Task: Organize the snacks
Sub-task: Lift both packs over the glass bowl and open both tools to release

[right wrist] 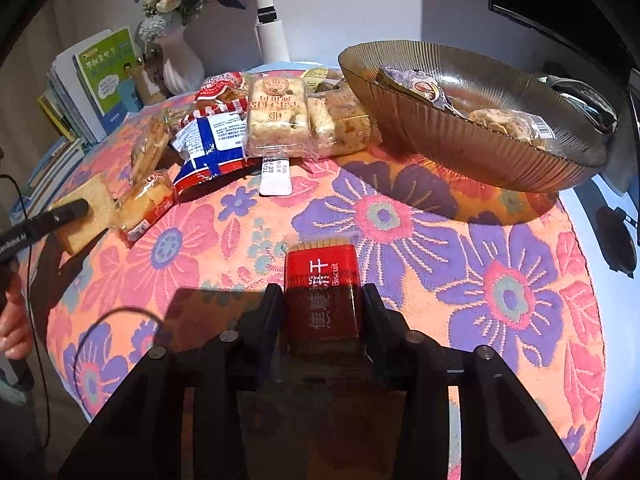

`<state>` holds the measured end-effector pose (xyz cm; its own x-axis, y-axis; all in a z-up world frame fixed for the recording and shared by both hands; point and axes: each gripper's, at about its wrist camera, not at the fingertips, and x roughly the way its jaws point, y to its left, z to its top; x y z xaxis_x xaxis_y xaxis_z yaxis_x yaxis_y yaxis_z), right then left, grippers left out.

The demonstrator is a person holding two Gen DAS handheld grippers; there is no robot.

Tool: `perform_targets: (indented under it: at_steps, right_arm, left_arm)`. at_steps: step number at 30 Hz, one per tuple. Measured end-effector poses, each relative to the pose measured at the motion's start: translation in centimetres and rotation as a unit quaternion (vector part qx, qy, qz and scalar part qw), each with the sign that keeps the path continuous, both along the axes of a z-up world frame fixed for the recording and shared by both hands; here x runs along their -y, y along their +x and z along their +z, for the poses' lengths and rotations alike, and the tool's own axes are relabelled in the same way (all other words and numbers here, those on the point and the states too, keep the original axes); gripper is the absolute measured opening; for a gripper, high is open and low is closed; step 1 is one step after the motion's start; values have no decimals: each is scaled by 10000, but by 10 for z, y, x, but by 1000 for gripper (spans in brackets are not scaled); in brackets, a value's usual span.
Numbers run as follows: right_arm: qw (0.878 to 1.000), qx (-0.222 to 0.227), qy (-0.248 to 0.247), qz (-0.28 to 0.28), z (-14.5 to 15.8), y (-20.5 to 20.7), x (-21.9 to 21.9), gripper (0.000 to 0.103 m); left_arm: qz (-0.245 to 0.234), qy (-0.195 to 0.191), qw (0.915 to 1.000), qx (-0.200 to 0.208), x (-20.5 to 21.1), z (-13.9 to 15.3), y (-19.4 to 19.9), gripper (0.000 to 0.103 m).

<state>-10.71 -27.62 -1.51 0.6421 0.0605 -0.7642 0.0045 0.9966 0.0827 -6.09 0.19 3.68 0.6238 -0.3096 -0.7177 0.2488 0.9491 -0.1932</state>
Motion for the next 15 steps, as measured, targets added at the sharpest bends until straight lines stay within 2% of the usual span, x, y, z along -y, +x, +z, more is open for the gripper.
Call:
perform_targets:
  at_steps: [1, 2, 5, 9, 12, 15]
  right_arm:
    - [10000, -4, -51, 7, 0, 1, -1, 39]
    - [9999, 1, -101, 16, 0, 1, -1, 33]
    - [9996, 103, -232, 77, 4, -3, -4, 33]
    - [9992, 366, 87, 137, 23, -12, 4, 33]
    - [9976, 659, 149, 127, 45, -20, 11, 33]
    - [9946, 1038, 39, -23, 72, -27, 22, 33]
  left_arm:
    - [21, 2, 10000, 21, 0, 0, -1, 34]
    - [60, -3, 10000, 36, 1, 1, -2, 34]
    - [143, -40, 9997, 213, 1, 15, -9, 34]
    - [-53, -268, 9974, 664, 9, 55, -19, 34]
    - [-253, -227, 9941, 1034, 30, 85, -19, 34]
    - [-593, -358, 9914, 1114, 60, 109, -5, 34]
